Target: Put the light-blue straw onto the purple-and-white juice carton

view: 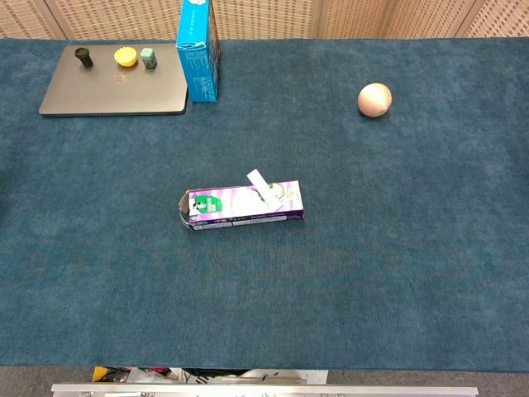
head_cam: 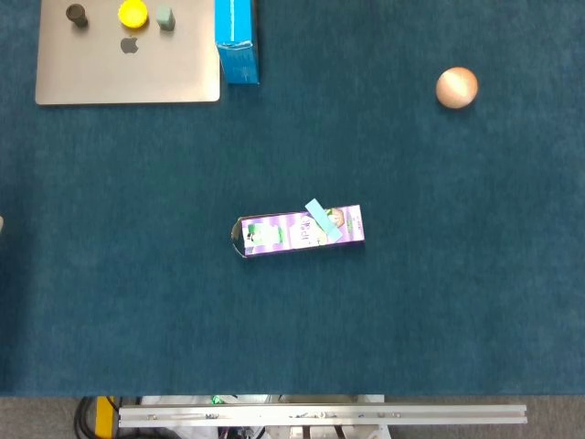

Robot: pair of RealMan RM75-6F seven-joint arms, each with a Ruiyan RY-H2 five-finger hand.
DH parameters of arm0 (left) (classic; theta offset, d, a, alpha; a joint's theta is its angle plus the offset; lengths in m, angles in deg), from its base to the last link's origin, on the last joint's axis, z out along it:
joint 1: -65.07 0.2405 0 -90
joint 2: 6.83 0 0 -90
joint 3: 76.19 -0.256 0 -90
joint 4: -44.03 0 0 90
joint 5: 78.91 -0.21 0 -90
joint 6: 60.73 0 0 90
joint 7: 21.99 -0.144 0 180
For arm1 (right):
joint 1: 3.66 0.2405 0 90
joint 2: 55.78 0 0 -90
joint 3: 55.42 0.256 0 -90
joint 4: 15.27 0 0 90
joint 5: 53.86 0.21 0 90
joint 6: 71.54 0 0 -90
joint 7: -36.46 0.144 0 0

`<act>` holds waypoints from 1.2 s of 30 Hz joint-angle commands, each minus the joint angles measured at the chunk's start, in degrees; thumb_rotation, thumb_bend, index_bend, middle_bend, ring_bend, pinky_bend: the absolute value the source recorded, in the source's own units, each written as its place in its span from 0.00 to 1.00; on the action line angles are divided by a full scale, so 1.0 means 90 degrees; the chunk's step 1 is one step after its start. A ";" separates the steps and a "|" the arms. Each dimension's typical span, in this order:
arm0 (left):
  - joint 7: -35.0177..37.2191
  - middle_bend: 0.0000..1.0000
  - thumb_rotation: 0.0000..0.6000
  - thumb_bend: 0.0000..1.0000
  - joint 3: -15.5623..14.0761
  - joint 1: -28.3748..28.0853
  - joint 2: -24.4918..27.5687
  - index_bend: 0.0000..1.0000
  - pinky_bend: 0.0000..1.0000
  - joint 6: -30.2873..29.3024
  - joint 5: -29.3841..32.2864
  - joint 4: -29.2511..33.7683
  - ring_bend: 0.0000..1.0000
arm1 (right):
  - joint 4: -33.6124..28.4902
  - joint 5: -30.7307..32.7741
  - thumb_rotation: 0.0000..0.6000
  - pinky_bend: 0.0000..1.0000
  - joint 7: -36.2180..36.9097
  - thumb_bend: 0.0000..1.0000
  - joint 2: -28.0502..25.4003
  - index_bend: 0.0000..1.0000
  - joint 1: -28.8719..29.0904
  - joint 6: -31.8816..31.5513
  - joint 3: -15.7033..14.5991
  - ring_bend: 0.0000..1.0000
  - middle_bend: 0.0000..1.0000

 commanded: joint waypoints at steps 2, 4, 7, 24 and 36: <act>-0.0167 0.20 1.00 0.22 0.0005 0.0024 -0.0065 0.15 0.26 -0.0135 -0.0032 0.0046 0.23 | 0.0385 -0.0186 1.00 0.43 -0.0158 0.51 0.0253 0.25 -0.0297 -0.0340 0.0016 0.25 0.32; -0.0214 0.20 1.00 0.22 -0.0017 0.0051 -0.0059 0.15 0.26 -0.0182 -0.0049 0.0114 0.23 | 0.0501 -0.0275 1.00 0.43 -0.0205 0.50 0.0337 0.24 -0.0398 -0.0432 -0.0007 0.25 0.31; -0.0345 0.20 1.00 0.22 -0.0078 0.0121 -0.0037 0.15 0.26 -0.0299 -0.0105 0.0240 0.23 | 0.0498 -0.0382 1.00 0.42 -0.0133 0.46 0.0377 0.25 -0.0569 -0.0466 -0.0030 0.25 0.31; -0.0448 0.20 1.00 0.22 -0.0240 0.0352 -0.0102 0.15 0.26 -0.0749 -0.0402 0.0380 0.23 | -0.0127 -0.1257 1.00 0.38 0.0565 0.20 -0.0239 0.24 -0.0790 0.0268 -0.0184 0.24 0.32; -0.0439 0.20 1.00 0.22 -0.0244 0.0303 -0.0099 0.15 0.26 -0.0705 -0.0477 0.0363 0.23 | -0.0266 -0.2052 1.00 0.35 0.0859 0.14 -0.0428 0.24 -0.0865 0.0226 -0.0192 0.23 0.32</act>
